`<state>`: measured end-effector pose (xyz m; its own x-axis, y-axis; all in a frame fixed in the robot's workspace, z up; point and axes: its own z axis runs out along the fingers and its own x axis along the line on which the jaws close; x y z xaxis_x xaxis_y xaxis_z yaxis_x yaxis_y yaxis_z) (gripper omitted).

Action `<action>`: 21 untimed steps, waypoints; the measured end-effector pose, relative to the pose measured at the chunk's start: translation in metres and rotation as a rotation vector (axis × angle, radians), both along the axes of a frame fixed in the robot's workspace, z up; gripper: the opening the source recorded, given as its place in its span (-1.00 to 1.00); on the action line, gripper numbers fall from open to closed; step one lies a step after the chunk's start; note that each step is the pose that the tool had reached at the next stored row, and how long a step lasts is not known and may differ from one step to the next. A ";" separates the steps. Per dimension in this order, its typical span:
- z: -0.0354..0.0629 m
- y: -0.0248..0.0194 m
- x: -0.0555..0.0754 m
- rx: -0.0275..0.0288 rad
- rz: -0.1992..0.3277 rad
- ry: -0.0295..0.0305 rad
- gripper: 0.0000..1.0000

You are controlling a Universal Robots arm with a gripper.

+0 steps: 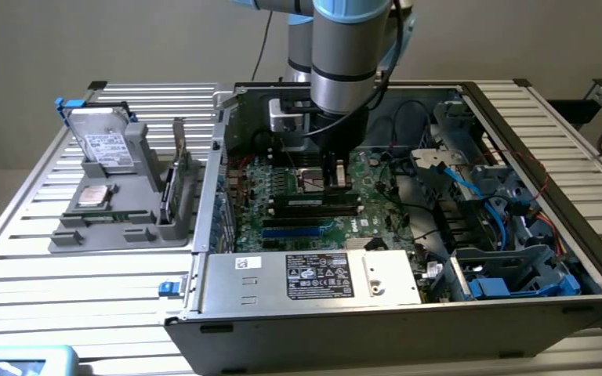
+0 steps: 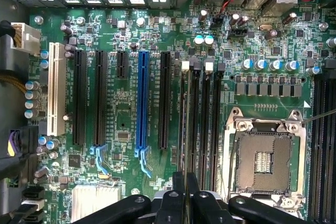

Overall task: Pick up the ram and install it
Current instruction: 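Insert the ram into the slot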

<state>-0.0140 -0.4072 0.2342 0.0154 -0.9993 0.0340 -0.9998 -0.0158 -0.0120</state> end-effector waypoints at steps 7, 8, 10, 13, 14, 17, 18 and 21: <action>-0.0013 0.0012 0.000 0.0003 0.000 -0.0008 -0.73; -0.0015 0.0012 0.000 0.0003 0.000 -0.0011 -0.73; -0.0023 0.0013 0.000 0.0006 0.000 -0.0021 -0.73; -0.0044 0.0013 0.000 0.0004 0.000 -0.0038 -0.73; -0.0046 0.0012 0.000 0.0002 0.000 -0.0042 -0.73; -0.0049 0.0012 0.000 0.0000 0.000 -0.0055 -0.73; -0.0050 0.0012 -0.001 0.0003 0.000 -0.0065 -0.73; -0.0055 0.0013 -0.002 0.0005 0.000 -0.0094 -0.73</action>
<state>-0.0157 -0.4059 0.2287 0.0151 -0.9993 0.0336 -0.9996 -0.0158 -0.0214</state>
